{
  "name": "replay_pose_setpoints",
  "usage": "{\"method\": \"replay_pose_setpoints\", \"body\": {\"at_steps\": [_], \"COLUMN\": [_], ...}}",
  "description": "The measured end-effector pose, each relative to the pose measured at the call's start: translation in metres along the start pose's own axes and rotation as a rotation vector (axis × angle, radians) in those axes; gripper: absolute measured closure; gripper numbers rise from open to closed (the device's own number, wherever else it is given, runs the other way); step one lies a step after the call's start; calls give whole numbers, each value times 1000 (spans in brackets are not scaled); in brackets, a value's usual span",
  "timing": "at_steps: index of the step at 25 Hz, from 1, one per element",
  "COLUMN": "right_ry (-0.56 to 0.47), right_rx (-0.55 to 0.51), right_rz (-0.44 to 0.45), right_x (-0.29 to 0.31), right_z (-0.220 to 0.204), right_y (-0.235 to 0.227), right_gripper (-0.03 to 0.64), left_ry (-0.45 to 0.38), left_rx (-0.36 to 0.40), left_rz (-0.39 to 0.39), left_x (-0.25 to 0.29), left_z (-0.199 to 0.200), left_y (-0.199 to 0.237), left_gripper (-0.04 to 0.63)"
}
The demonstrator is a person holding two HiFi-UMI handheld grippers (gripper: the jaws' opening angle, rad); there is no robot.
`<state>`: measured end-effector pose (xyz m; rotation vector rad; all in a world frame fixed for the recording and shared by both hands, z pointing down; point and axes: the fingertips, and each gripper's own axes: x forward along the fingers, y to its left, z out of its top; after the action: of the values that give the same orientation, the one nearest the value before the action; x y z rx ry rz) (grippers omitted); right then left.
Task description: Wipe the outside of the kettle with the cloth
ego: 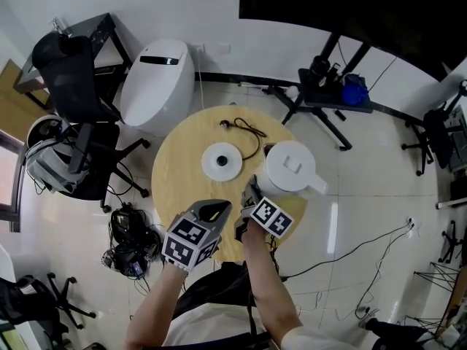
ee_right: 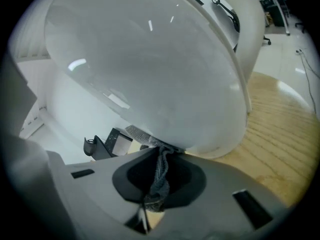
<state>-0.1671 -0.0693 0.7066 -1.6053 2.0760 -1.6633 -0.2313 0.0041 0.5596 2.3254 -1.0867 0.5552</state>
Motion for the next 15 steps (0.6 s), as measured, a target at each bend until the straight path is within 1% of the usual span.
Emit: {"method": "replay_pose_setpoints", "body": {"at_steps": [4, 9, 12, 15], "right_ry": [-86, -157, -169, -150], "right_rx": [62, 68, 67, 73], "right_rz": [118, 250, 285, 277], "right_x": [-26, -55, -65, -67], "right_z": [30, 65, 74, 65], "right_y": [51, 110, 125, 120], "right_gripper": [584, 584, 584, 584], "left_ry": [-31, -76, -87, -92], "left_rx": [9, 36, 42, 42], "left_rz": [8, 9, 4, 0], "left_x": [-2, -5, -8, -11], "left_z": [20, 51, 58, 59], "left_y": [5, 9, 7, 2], "left_gripper": [595, 595, 595, 595]}}
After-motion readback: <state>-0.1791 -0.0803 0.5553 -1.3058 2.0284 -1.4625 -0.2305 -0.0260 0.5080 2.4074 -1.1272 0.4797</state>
